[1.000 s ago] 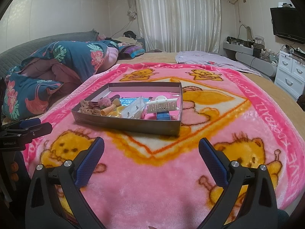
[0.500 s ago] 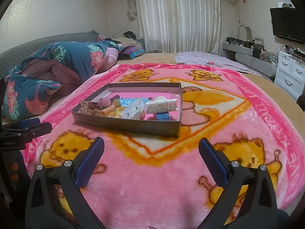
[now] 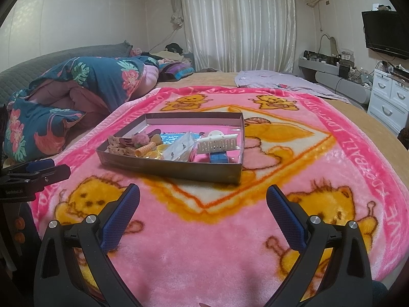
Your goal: Organize jewelry
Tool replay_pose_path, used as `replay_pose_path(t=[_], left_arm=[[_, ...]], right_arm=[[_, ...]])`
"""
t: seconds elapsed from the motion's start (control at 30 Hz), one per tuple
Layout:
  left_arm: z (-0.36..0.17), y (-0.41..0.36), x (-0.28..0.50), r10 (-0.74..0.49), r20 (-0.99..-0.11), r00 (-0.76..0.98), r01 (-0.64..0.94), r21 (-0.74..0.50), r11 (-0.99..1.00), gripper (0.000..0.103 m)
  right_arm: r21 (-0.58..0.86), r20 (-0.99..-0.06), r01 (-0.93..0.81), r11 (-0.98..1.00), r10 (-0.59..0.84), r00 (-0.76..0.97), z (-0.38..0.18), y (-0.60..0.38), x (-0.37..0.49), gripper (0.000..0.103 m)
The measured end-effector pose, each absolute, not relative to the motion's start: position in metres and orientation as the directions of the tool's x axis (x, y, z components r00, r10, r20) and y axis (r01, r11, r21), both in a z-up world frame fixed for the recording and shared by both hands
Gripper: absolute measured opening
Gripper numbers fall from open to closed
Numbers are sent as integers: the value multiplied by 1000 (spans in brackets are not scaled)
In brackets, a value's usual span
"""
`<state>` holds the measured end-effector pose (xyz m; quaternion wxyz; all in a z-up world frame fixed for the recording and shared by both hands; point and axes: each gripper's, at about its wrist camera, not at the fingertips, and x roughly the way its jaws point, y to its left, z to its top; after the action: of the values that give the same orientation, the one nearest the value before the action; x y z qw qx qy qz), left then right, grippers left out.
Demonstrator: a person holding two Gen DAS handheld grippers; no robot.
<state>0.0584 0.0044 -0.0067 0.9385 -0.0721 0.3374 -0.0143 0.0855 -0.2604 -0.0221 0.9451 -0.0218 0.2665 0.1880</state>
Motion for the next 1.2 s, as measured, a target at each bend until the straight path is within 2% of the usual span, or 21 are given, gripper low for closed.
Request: replay_pose_path(t=[0.67,0.9,1.1,1.2], left_arm=[[-7,4,58,-77,-633,771,-20,-145,989,94],[-10,7,63,-58,-658,751,-46,-140,989,94],[-14,22,72,-69,-677,733,-93,-201,975,94],[-12,42,90,0,-698,716,-160,-164,973,94]], right_arm=[[57,-512,-366,929,342,788,-21,-261,85,99],[57,-519,-358,932,334,787,-23,-262,87,99],[84,-567,-291,953,286,772,-30,-275,113,99],[36,-579,-203,978,186,794,-23,-294,150,99]])
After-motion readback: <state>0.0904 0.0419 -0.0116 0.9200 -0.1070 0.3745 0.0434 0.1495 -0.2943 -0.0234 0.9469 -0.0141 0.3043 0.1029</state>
